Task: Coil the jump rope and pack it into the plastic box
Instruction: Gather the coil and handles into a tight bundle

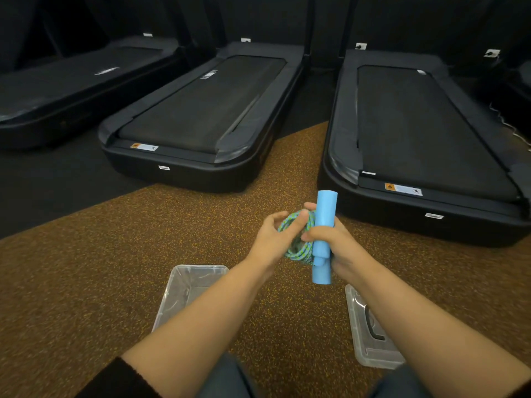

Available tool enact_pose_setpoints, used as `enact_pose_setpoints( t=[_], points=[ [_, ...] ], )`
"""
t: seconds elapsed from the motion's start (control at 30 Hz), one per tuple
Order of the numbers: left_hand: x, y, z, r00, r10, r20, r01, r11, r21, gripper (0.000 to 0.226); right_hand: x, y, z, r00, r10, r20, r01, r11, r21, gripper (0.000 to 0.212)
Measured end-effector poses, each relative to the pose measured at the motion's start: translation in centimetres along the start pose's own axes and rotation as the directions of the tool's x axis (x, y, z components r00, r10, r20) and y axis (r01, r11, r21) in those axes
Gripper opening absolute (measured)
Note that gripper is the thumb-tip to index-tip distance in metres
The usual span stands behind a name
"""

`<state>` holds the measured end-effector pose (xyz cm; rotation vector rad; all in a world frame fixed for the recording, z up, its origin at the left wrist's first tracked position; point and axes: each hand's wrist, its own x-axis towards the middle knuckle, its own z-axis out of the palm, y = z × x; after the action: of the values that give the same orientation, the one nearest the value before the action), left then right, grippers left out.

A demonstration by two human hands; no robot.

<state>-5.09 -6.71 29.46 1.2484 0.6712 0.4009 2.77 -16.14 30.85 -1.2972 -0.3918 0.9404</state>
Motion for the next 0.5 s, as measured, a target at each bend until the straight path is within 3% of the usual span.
enact_pose_setpoints(
  t=[0.07, 0.1, 0.17, 0.3, 0.5],
  points=[
    [-0.3, 0.3, 0.4, 0.982, -0.049, 0.182, 0.054, 0.998, -0.025, 0.042, 0.0, 0.2, 0.2, 0.999, 0.032, 0.037, -0.034, 0.999, 0.039, 0.074],
    [-0.5, 0.3, 0.5, 0.982, -0.032, 0.186, 0.034, 0.999, -0.006, 0.034, 0.1, 0.4, 0.4, 0.999, 0.040, 0.032, -0.042, 0.998, 0.041, 0.074],
    [-0.3, 0.2, 0.7, 0.996, 0.051, 0.072, -0.056, 0.996, 0.074, 0.029, 0.4, 0.7, 0.8, 0.999, 0.045, -0.001, -0.045, 0.998, 0.051, 0.074],
    [-0.1, -0.1, 0.9, 0.971, 0.188, -0.150, -0.137, 0.945, 0.298, 0.048, 0.6, 0.8, 1.1, 0.996, 0.049, -0.071, -0.045, 0.997, 0.061, 0.059],
    [-0.1, -0.1, 1.6, 0.974, 0.191, -0.124, -0.150, 0.948, 0.282, 0.048, 0.6, 1.0, 1.3, 0.996, 0.062, -0.064, -0.063, 0.998, -0.019, 0.050]
  ],
)
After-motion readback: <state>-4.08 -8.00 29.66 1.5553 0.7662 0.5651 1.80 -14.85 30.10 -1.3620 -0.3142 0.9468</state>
